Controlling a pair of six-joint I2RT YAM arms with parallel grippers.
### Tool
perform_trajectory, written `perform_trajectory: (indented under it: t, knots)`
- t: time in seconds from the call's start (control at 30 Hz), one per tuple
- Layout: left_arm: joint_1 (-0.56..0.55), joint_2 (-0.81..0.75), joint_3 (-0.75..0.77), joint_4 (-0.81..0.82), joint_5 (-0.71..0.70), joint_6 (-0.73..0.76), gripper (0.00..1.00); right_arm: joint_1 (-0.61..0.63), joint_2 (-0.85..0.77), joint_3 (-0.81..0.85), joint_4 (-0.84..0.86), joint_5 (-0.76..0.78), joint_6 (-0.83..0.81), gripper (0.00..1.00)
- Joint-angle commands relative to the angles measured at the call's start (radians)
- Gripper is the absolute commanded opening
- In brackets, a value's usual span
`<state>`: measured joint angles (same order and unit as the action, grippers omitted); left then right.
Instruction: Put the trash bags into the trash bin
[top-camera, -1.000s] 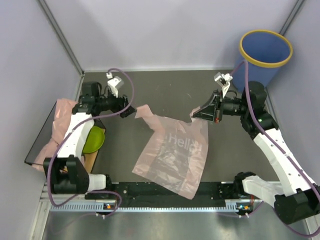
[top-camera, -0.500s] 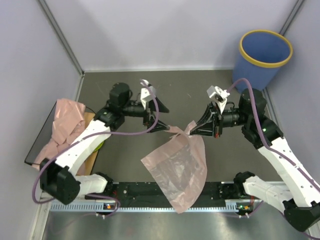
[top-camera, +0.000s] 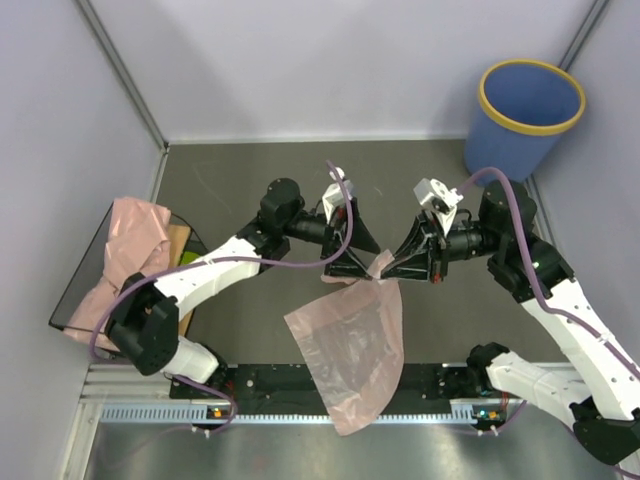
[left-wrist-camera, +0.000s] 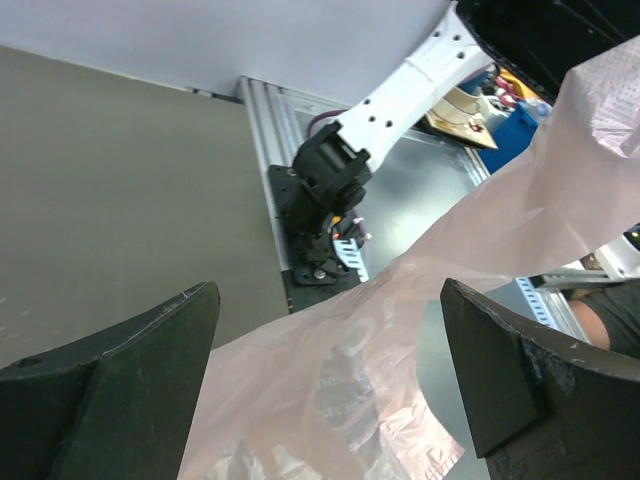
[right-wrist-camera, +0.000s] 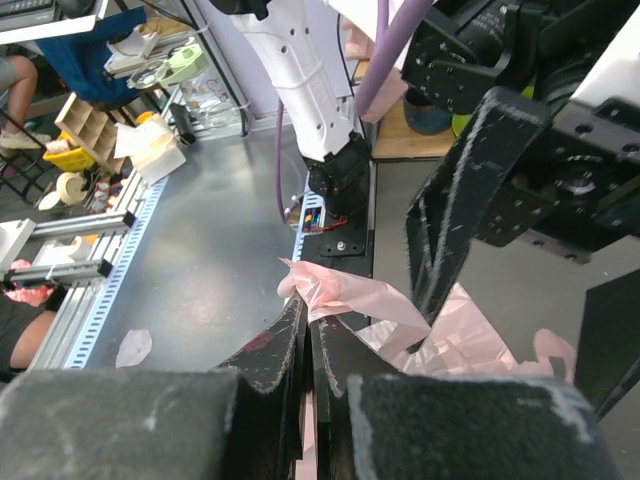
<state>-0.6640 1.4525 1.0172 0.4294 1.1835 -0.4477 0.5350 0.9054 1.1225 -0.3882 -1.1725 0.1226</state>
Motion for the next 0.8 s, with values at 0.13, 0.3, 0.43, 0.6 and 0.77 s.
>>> perform_trajectory:
  t: [0.13,0.3,0.43,0.6,0.77]
  knots:
    - [-0.085,0.043,0.006,0.135,0.018,-0.08,0.98,0.025,-0.003,0.08,0.017,-0.012,-0.018,0.0]
    - [-0.094,0.086,0.0,0.207,0.005,-0.137,0.97,0.028,-0.005,0.103,0.015,-0.019,-0.012,0.0]
    - [-0.092,0.115,-0.014,0.313,0.021,-0.225,0.91,0.033,-0.007,0.117,0.017,-0.021,-0.005,0.0]
    - [-0.089,0.128,-0.016,0.334,0.044,-0.233,0.86,0.034,-0.005,0.125,0.015,-0.022,-0.006,0.0]
    - [-0.01,0.127,-0.051,0.54,0.063,-0.385,0.9,0.036,-0.008,0.126,0.011,-0.032,-0.003,0.0]
